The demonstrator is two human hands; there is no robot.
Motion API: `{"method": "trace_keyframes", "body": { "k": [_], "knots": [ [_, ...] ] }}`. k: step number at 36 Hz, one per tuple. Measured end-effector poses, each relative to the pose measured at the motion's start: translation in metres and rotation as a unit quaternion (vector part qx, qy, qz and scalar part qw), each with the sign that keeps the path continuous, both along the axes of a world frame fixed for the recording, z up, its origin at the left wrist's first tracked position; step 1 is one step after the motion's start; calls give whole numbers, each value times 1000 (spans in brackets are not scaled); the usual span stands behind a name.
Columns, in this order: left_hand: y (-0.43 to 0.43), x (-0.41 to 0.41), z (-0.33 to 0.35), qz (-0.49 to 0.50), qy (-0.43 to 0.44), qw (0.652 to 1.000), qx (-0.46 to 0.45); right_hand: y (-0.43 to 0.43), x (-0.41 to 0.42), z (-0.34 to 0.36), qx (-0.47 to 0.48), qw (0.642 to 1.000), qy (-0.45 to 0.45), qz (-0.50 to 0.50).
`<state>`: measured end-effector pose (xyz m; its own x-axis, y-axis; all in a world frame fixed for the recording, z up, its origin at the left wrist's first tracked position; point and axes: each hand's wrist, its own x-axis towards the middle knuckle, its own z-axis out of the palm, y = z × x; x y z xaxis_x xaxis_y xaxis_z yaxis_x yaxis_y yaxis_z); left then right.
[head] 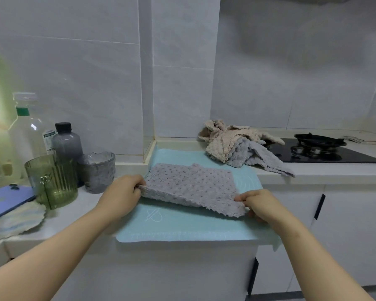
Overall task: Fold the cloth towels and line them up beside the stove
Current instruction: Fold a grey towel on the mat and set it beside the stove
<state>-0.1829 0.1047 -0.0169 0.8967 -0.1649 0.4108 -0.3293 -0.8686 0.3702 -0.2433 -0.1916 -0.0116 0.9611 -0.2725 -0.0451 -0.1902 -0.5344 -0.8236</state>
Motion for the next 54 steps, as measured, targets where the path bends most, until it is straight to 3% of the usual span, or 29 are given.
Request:
{"method": "trace_keyframes", "body": {
  "k": [4,12,19,24,27,31,36,40,49,54],
  "knots": [
    [1,-5,4,-47,-16,999,11,-2,-5,-4,-60,998,-23,8],
    [2,-25,10,-80,-21,995,60,-6,-26,-3,-52,992,-110,-27],
    [0,-44,7,-122,6,988,98,-12,-41,-6,-36,993,-105,-38],
    [3,-48,5,-66,68,979,182,-16,-49,-7,-7,996,-83,-36],
    [3,-47,6,-36,79,989,122,-17,-48,-7,-10,996,-75,-38],
    [2,-40,12,-3,49,998,-44,-19,-42,-5,-1,994,-96,-50],
    [-6,-22,18,-5,67,966,-249,-16,-25,-3,-1,990,-128,-61],
    [-13,6,18,15,69,945,-319,-15,3,-1,1,985,-154,-78],
    [-35,83,10,111,-34,968,-224,-25,88,-8,-5,980,-149,-135],
    [-44,117,4,100,-62,991,-65,-29,131,-10,-26,979,-139,-147]
  ]
}}
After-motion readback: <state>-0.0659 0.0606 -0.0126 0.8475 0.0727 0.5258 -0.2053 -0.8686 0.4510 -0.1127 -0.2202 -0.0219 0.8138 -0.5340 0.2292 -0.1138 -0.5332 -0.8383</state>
